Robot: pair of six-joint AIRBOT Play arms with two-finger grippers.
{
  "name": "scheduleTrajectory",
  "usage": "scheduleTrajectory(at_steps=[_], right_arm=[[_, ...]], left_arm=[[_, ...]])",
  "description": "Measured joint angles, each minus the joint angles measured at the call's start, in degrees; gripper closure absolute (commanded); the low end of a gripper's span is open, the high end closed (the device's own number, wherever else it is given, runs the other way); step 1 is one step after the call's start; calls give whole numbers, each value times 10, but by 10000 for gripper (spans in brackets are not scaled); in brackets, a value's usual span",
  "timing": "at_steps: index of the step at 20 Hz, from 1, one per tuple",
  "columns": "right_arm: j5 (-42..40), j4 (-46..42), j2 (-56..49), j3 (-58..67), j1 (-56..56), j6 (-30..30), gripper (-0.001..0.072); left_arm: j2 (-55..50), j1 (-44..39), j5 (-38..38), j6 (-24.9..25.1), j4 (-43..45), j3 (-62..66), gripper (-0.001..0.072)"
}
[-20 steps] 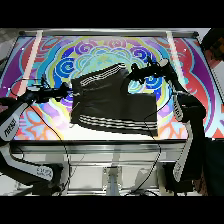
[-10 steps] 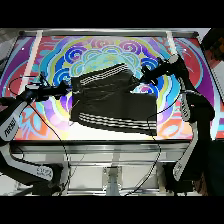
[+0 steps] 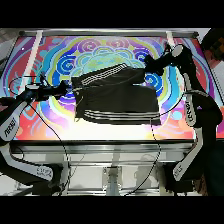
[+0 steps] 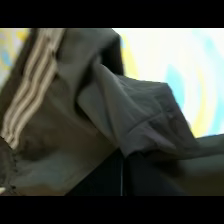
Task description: Fold the clothes and pants, and hang the long-sleeved shirts on hangers.
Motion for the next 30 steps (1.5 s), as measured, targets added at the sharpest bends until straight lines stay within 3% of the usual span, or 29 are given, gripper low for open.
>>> scheduleTrajectory(at_steps=[3,6,9,12,15,22,23,24,25,26,30], right_arm=[[-49,-11,15,-2,25,-21,705],[-49,-40,21,-17,42,-11,706],[21,-129,23,-40,49,39,705],[115,-190,23,-63,50,46,706],[152,-171,23,-77,58,-3,706],[130,11,23,-85,114,-179,697],[132,23,23,-86,123,-196,631],[134,28,23,-86,130,-210,428],[139,26,24,-85,135,-219,162],[141,17,24,-85,138,-223,122],[149,-46,25,-62,129,-211,123]], left_arm=[[0,0,0,0,0,0,688],[0,0,0,0,0,0,688],[0,0,0,0,0,0,687],[0,0,-1,0,0,0,688],[0,0,-1,0,0,0,687],[0,0,1,0,0,0,687],[0,0,0,0,0,0,687],[0,0,0,0,0,0,687],[0,0,0,0,0,0,687],[0,0,0,0,0,0,687],[0,0,0,0,0,0,687]])
